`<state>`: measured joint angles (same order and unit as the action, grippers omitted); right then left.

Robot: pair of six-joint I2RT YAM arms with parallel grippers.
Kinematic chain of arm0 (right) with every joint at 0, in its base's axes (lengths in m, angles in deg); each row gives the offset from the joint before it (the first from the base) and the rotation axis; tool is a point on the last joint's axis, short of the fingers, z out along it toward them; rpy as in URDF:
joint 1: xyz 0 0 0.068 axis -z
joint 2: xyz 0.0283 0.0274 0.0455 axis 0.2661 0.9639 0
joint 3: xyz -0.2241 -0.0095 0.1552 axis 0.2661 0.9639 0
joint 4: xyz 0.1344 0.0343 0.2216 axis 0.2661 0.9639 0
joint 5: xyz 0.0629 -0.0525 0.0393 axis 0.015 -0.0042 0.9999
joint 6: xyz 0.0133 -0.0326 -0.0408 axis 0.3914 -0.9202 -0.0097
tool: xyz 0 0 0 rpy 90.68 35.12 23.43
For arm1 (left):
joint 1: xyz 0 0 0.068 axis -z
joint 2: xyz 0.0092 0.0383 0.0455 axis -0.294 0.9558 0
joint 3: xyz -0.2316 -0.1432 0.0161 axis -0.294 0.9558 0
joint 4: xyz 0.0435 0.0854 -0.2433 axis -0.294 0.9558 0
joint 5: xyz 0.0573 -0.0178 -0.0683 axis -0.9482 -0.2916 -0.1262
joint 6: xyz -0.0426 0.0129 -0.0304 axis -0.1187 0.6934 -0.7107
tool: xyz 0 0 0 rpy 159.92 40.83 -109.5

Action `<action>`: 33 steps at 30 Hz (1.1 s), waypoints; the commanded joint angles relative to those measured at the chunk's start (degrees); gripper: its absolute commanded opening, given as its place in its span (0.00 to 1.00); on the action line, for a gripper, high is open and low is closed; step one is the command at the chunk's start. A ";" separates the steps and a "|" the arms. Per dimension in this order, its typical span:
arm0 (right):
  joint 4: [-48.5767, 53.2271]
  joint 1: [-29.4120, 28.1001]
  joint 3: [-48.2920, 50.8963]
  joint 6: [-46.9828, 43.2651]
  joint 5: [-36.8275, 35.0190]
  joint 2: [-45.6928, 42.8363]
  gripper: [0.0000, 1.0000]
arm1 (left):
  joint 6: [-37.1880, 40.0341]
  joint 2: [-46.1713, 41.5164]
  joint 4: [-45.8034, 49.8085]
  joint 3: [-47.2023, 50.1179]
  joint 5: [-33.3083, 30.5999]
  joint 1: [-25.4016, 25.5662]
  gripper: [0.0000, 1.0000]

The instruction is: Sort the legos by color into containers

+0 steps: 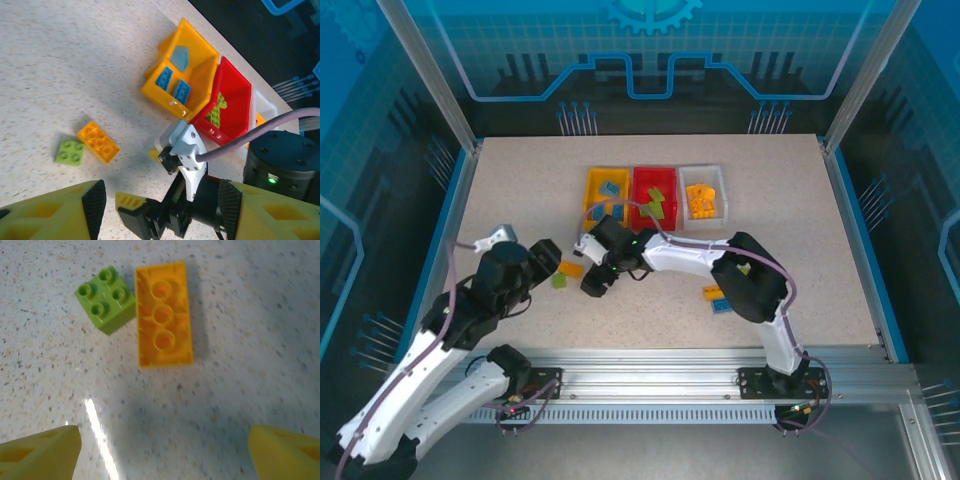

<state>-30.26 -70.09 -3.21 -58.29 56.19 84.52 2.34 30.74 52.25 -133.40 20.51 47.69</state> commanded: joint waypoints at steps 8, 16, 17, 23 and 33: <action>5.41 -2.29 -12.26 -4.31 -5.02 10.07 0.86 | -3.29 -3.39 7.81 1.70 -3.53 -0.07 0.64; 8.60 -2.48 -20.40 -4.13 -6.52 16.03 0.74 | -3.37 -3.18 8.54 0.82 -3.06 -0.04 0.65; 8.88 -2.47 -21.16 -4.00 -6.46 16.56 0.74 | -3.46 -3.41 8.95 0.72 -3.09 -0.09 0.64; 10.37 -2.56 -25.45 -2.85 -6.78 19.54 0.65 | -4.13 -4.94 11.06 0.80 -3.25 -0.06 0.65; 6.41 -2.22 -20.14 -0.61 -7.33 13.06 0.40 | -2.85 -4.92 9.92 1.48 -2.50 -0.06 0.65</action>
<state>-22.87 -72.19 -26.66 -60.35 50.20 101.87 -0.61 25.89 62.24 -132.33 18.48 47.69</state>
